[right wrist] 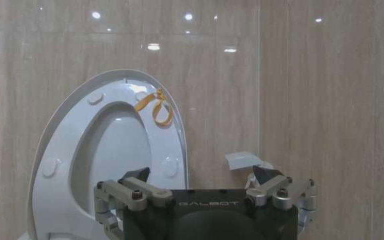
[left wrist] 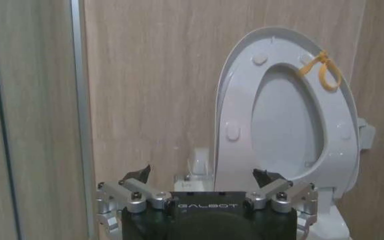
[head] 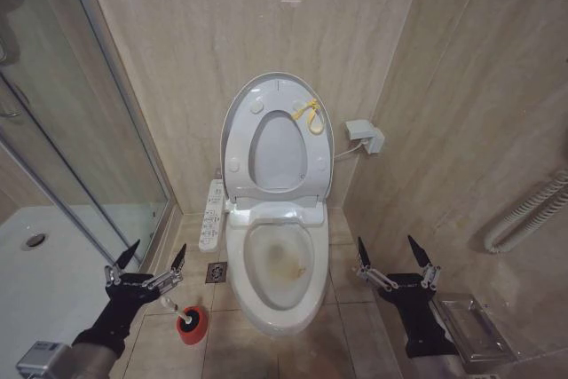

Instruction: Open the toilet lid, clean the toilet bowl with a toilet brush, close the toilet lid, and flush.

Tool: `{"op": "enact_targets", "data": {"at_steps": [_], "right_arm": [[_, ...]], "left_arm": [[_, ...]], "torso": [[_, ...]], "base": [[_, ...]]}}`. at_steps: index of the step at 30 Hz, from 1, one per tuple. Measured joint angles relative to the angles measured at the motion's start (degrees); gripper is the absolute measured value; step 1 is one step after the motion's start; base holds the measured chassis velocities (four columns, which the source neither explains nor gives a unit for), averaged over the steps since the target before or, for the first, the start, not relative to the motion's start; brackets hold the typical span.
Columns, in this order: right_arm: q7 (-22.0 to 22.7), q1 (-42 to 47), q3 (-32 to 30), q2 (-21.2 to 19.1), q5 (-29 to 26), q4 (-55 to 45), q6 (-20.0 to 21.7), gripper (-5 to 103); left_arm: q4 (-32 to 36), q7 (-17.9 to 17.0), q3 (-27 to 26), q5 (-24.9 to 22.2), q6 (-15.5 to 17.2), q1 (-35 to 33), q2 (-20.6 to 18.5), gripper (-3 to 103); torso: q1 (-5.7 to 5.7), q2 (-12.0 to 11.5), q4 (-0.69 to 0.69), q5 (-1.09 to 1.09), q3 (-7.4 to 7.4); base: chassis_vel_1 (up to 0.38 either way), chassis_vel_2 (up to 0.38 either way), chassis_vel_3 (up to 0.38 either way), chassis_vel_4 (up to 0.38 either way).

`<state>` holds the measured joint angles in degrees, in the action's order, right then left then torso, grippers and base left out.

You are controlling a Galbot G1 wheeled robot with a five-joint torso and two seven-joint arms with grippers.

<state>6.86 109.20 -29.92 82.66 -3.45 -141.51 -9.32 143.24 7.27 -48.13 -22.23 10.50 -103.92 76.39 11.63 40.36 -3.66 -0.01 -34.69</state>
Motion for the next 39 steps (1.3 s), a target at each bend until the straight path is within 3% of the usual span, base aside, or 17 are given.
{"op": "enact_targets", "data": {"at_steps": [2,10,18,21,22,25,27,33,39], "right_arm": [[0.0,0.0,0.0,0.0,0.0,0.0,0.0,100],[0.0,0.0,0.0,0.0,0.0,0.0,0.0,100],[0.0,0.0,0.0,0.0,0.0,0.0,0.0,100],[0.0,0.0,0.0,0.0,0.0,0.0,0.0,100],[0.0,0.0,0.0,0.0,0.0,0.0,0.0,100],[0.0,0.0,0.0,0.0,0.0,0.0,0.0,100],[0.0,0.0,0.0,0.0,0.0,0.0,0.0,100],[0.0,0.0,0.0,0.0,0.0,0.0,0.0,100],[0.0,0.0,0.0,0.0,0.0,0.0,0.0,100]], "left_arm": [[0.0,0.6,-0.4,0.3,-2.6,0.1,-0.5,100],[-0.5,1.5,0.1,1.2,-4.2,0.2,-1.0,100],[-6.0,5.8,2.2,3.5,-10.5,-1.7,0.1,99],[-12.2,6.0,3.7,5.4,-15.3,-1.4,0.4,98],[-12.2,6.0,3.7,5.4,-15.3,-1.4,0.4,98],[-21.1,5.7,5.5,7.2,-20.6,-0.6,0.5,98],[-23.7,5.5,6.3,7.7,-21.7,-0.2,0.3,98],[-40.6,5.6,8.9,10.7,-31.3,3.0,0.1,99],[-50.2,5.6,9.6,10.3,-34.8,5.0,0.3,100]], "torso": [[0.00,0.0,-0.01,0.01,0.00],[0.00,0.0,-0.01,0.02,0.00],[0.00,0.0,0.01,0.02,0.00],[0.00,0.0,-0.01,0.02,0.00],[0.00,0.0,-0.01,0.02,0.00],[0.00,0.0,0.00,0.01,0.00],[0.00,0.0,0.00,0.01,0.00],[0.00,0.0,0.00,-0.01,0.00],[0.00,0.0,0.00,0.01,0.00]], "base": [[0.000,0.000,0.000,0.000],[0.000,0.000,0.000,0.000],[0.000,0.000,0.000,0.000],[0.000,0.000,0.000,0.000],[0.000,0.000,0.000,0.000],[0.000,0.000,0.000,0.000],[0.000,0.000,0.000,0.000],[0.000,0.000,0.000,0.000],[0.000,0.000,0.000,0.000]]}}
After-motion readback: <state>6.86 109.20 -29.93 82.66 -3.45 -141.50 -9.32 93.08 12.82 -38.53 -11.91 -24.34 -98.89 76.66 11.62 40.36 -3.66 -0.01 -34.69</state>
